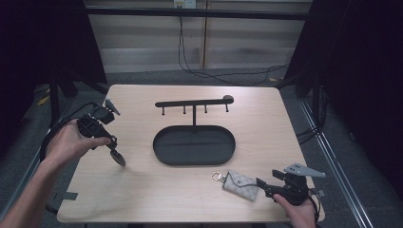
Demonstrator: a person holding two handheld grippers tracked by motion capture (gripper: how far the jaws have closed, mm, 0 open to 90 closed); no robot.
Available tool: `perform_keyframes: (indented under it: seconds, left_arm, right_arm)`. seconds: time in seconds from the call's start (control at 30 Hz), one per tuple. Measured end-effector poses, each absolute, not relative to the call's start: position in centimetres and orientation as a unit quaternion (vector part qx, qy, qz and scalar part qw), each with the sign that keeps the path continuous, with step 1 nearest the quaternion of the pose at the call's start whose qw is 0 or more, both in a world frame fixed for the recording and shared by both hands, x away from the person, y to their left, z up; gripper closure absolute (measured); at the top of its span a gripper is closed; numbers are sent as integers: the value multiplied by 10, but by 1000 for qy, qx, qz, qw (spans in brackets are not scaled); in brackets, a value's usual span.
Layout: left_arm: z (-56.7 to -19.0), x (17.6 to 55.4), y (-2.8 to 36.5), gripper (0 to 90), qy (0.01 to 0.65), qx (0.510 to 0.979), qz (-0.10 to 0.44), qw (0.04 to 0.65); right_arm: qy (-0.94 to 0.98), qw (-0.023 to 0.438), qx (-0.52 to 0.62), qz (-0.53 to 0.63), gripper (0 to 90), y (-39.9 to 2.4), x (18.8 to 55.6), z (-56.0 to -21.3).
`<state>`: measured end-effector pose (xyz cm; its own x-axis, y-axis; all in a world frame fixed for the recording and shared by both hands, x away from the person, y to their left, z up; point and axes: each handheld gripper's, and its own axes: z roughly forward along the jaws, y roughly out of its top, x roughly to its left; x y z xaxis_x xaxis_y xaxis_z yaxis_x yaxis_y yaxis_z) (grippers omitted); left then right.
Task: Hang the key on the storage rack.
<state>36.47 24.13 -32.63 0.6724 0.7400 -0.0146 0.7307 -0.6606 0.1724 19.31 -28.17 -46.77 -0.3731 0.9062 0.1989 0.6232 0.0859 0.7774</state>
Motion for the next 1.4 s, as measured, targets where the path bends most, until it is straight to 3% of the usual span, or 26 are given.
perform_keyframes:
  seconds: [0.4, 1.4]
  left_arm:
    - [-320, 365, 238, 708, 417, 905, 34, 69]
    - [-294, 368, 193, 707, 377, 924, 18, 60]
  right_arm:
    - [717, 170, 534, 414, 234, -282, 193, -468]
    - [717, 170, 534, 415, 234, -282, 193, -468]
